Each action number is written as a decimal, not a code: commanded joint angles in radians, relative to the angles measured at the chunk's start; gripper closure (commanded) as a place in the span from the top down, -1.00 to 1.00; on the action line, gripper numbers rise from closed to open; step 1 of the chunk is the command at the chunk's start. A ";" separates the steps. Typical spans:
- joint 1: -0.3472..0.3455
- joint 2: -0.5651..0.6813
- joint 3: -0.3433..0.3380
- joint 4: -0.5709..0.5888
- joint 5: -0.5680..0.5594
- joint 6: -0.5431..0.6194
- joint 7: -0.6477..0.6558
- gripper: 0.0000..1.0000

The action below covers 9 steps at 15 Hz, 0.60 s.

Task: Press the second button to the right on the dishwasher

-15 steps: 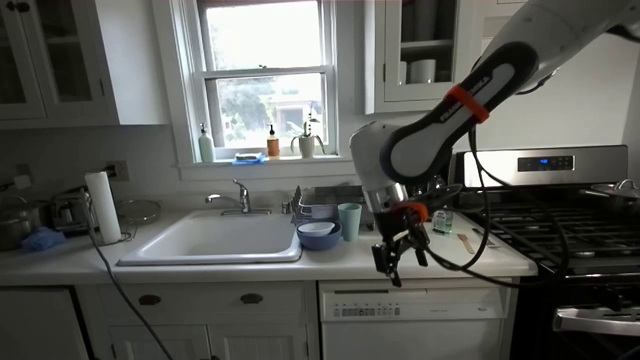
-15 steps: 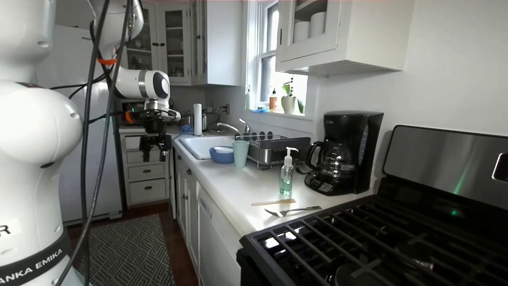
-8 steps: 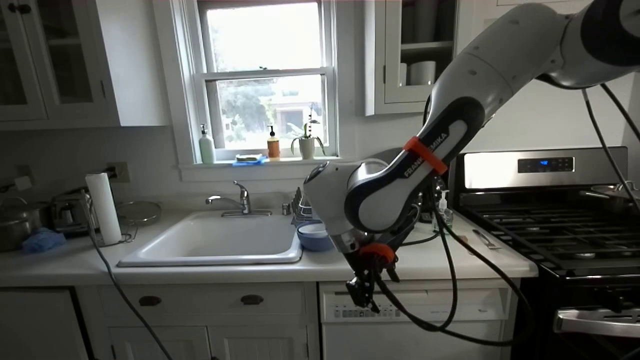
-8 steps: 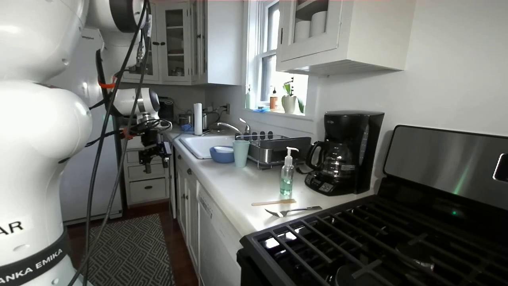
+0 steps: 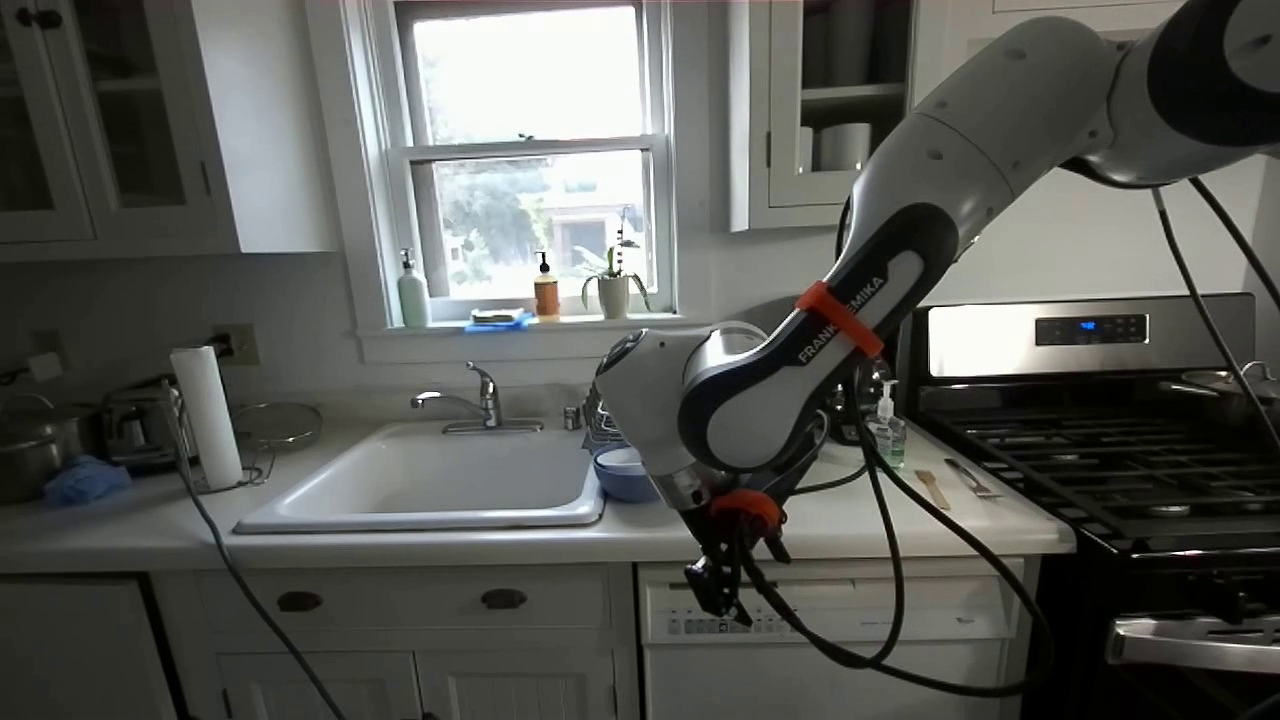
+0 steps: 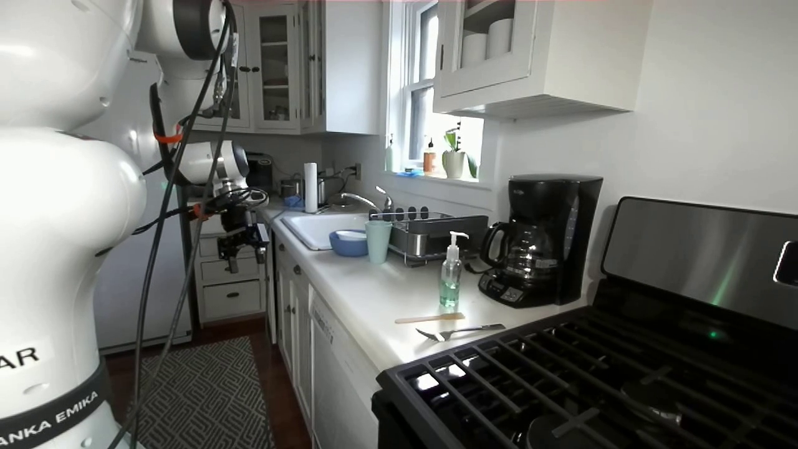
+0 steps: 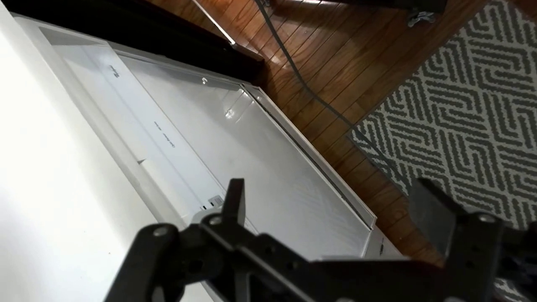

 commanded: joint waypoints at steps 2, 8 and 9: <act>0.025 0.061 -0.064 0.043 -0.058 -0.014 0.010 1.00; 0.046 0.176 -0.135 0.073 -0.133 -0.046 0.032 0.48; 0.057 0.198 -0.145 0.082 -0.147 -0.055 0.046 0.32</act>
